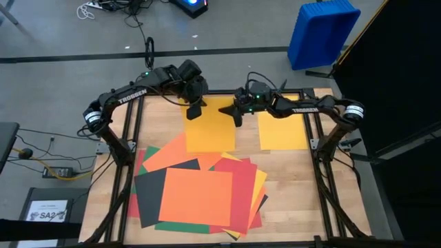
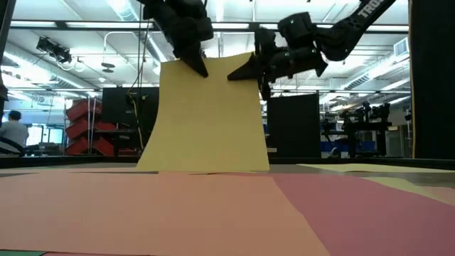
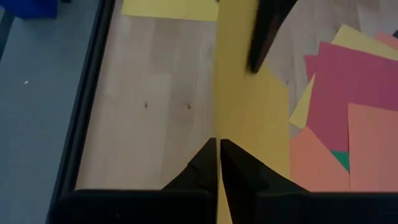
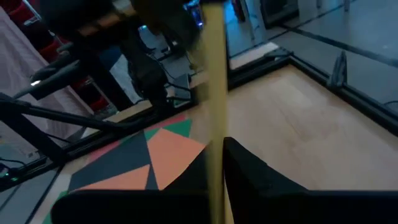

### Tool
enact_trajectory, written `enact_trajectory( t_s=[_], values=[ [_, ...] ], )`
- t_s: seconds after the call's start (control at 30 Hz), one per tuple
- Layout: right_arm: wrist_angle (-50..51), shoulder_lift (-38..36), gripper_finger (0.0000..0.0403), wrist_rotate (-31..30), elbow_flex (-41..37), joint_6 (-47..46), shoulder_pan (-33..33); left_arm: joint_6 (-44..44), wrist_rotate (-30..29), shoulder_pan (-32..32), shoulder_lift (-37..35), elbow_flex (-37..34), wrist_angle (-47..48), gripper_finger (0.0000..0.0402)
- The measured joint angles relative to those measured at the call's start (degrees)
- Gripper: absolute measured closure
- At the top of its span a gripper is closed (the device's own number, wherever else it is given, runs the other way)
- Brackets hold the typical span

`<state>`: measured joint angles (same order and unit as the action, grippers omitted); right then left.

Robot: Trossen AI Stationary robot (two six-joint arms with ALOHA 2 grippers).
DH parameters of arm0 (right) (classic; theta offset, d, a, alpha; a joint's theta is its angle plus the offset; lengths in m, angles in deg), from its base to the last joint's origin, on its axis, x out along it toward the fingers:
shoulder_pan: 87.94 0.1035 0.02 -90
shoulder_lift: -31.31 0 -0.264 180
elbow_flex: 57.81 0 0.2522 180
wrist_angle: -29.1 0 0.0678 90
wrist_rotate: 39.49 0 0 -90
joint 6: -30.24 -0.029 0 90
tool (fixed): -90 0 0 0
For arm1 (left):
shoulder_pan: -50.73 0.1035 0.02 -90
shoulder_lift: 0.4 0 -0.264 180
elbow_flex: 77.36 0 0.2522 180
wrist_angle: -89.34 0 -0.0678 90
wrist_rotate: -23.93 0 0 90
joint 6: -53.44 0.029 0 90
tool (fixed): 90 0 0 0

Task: Organize paper
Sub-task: Stack the yellow colored paper on top of the yellow colored paper

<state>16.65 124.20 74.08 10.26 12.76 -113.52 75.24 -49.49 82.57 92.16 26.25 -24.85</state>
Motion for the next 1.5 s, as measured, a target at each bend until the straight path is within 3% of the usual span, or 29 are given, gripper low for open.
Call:
enact_trajectory(
  t_s=[0.3, 0.67, 0.97, 1.17, 1.5],
  values=[
    [7.71, -7.44, 0.0403, -4.25, 0.00, 1.18, 0.82, -1.13, 0.52, -0.35, 0.01, 0.02, -3.20, 0.0402],
    [9.86, -7.68, 0.0403, -4.31, 0.14, 0.93, 1.37, -4.86, 4.35, -3.63, 0.30, 0.04, -9.94, 0.0402],
    [21.42, -7.64, 0.0403, -8.03, 5.69, 2.53, 3.19, -8.60, 9.05, -3.74, 2.88, 0.04, -12.05, 0.0402],
    [29.99, -7.62, 0.0403, -12.04, 7.00, 5.60, 4.76, -8.61, 8.19, -3.71, 3.58, 0.04, -13.36, 0.0402],
    [30.75, -7.57, 0.0403, -12.26, 7.02, 5.90, 5.34, -8.92, 4.54, -2.31, 1.58, 0.04, -12.59, 0.0386]
  ],
)
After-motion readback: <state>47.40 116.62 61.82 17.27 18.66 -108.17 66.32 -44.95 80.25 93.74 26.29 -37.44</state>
